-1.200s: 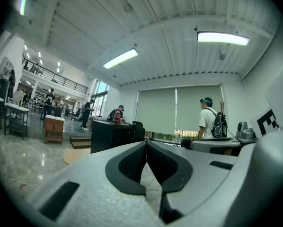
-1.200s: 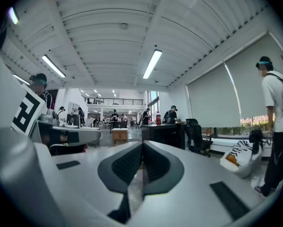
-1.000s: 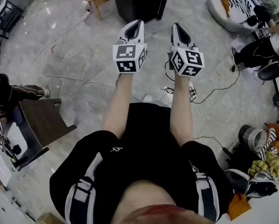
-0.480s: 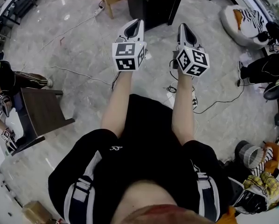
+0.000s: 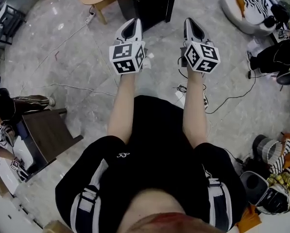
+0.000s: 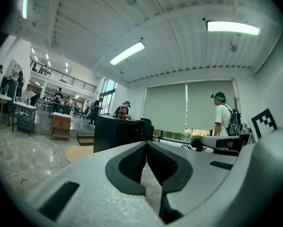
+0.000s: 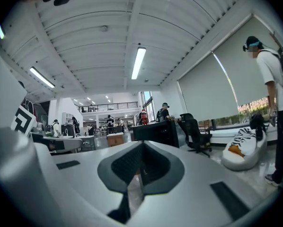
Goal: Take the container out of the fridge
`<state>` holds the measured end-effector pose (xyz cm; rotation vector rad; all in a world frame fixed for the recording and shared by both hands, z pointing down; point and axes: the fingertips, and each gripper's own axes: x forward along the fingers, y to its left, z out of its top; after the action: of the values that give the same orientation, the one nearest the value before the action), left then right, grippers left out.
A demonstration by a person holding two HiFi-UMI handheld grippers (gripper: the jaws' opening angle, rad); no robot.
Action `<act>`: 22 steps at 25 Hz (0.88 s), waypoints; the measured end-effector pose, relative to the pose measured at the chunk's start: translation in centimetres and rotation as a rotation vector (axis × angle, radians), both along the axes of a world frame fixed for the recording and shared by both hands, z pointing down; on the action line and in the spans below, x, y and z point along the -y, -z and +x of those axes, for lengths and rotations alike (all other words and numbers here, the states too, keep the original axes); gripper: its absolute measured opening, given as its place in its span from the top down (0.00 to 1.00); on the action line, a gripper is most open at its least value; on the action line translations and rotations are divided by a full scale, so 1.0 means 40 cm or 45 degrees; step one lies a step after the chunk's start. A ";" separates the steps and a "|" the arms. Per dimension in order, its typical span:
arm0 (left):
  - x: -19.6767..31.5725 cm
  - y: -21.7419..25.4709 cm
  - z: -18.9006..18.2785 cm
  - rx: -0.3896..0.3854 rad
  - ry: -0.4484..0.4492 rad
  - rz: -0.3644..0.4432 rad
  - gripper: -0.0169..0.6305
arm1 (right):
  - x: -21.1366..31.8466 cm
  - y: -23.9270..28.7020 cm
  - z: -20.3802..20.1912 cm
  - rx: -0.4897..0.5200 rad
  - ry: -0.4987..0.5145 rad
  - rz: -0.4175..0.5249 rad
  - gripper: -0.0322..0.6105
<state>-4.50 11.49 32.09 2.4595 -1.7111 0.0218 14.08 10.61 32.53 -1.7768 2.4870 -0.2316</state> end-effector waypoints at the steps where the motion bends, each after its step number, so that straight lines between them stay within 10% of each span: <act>1: 0.030 -0.015 0.006 -0.004 -0.006 -0.012 0.96 | 0.026 -0.011 0.010 0.002 -0.012 -0.008 0.93; 22: 0.893 -0.268 0.015 0.103 -0.120 -0.334 0.96 | 0.865 -0.237 -0.091 0.045 0.007 -0.237 0.93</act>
<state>-3.89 -24.21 42.82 2.3685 -1.5093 0.3380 10.46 -23.97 42.03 -1.8136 2.5196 -0.5060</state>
